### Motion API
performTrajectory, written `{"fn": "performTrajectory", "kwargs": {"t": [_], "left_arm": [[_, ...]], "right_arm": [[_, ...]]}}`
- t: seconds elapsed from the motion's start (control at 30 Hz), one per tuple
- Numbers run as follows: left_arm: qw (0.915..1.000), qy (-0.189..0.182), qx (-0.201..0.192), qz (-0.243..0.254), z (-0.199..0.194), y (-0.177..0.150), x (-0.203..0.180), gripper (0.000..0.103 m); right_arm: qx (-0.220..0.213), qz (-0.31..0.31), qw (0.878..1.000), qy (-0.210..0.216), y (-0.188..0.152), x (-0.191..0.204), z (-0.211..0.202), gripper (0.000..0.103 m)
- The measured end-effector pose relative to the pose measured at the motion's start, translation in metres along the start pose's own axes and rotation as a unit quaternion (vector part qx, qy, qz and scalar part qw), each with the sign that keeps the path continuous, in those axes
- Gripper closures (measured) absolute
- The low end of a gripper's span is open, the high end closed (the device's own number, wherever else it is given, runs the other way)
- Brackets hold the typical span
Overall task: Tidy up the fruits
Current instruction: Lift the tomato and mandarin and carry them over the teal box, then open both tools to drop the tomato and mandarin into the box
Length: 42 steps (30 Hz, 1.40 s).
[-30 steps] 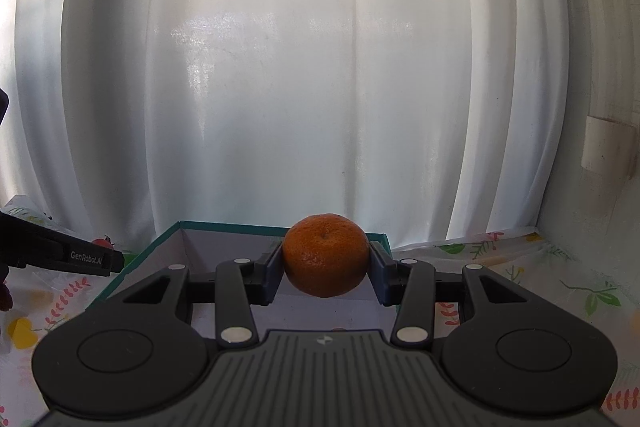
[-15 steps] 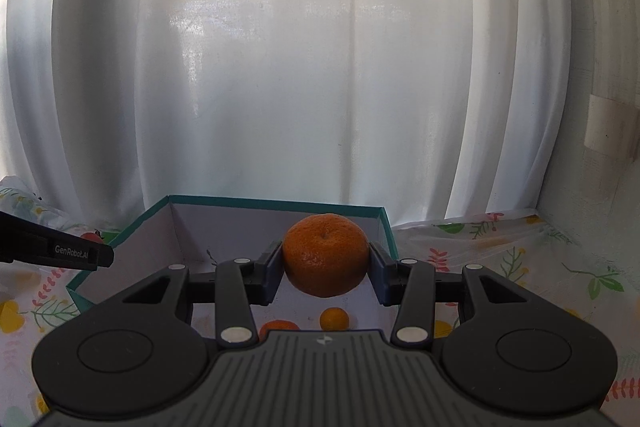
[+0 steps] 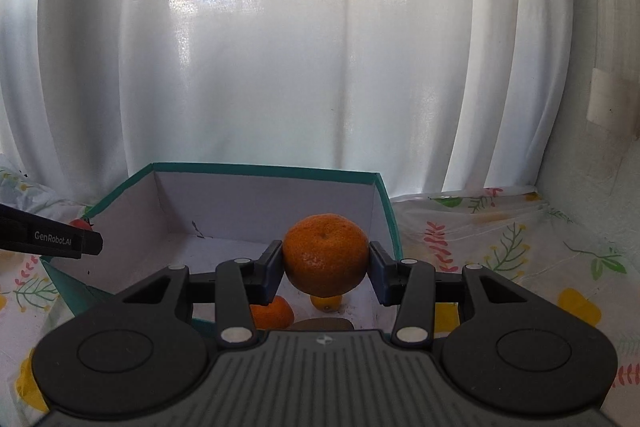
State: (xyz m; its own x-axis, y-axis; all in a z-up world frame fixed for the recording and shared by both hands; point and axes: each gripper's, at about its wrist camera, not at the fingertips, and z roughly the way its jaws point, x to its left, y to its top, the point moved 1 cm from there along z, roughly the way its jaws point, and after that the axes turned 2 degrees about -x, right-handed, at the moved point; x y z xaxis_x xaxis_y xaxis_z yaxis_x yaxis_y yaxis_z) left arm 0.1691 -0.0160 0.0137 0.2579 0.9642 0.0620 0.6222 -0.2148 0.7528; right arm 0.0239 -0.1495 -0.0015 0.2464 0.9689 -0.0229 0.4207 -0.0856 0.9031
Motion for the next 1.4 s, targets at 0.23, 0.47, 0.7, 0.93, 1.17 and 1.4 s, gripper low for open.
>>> {"fn": "performTrajectory", "kwargs": {"t": [0.23, 0.47, 0.7, 0.93, 1.17, 1.4], "left_arm": [[0.9999, 0.001, 0.011, -0.001, 0.010, -0.004, 0.003, 0.074], [0.9998, 0.000, 0.018, 0.000, 0.015, -0.006, 0.002, 0.074], [0.9997, -0.001, 0.025, 0.001, 0.021, -0.009, 0.003, 0.074], [0.9997, 0.002, 0.024, 0.007, 0.022, -0.010, 0.002, 0.074], [0.9997, 0.002, 0.024, 0.009, 0.023, -0.010, 0.002, 0.074], [0.9996, 0.004, 0.024, 0.010, 0.023, -0.011, 0.001, 0.074]], "right_arm": [[0.014, -0.004, 1.000, -0.003, -0.007, 0.000, 0.009, 0.059], [0.026, -0.003, 1.000, -0.004, -0.012, -0.001, 0.015, 0.059], [0.035, -0.003, 0.999, -0.007, -0.016, -0.002, 0.020, 0.059], [0.033, -0.006, 0.999, -0.008, -0.016, -0.001, 0.020, 0.059], [0.032, -0.006, 0.999, -0.008, -0.016, -0.001, 0.020, 0.059], [0.031, -0.008, 0.999, -0.009, -0.017, -0.001, 0.020, 0.059]]}}
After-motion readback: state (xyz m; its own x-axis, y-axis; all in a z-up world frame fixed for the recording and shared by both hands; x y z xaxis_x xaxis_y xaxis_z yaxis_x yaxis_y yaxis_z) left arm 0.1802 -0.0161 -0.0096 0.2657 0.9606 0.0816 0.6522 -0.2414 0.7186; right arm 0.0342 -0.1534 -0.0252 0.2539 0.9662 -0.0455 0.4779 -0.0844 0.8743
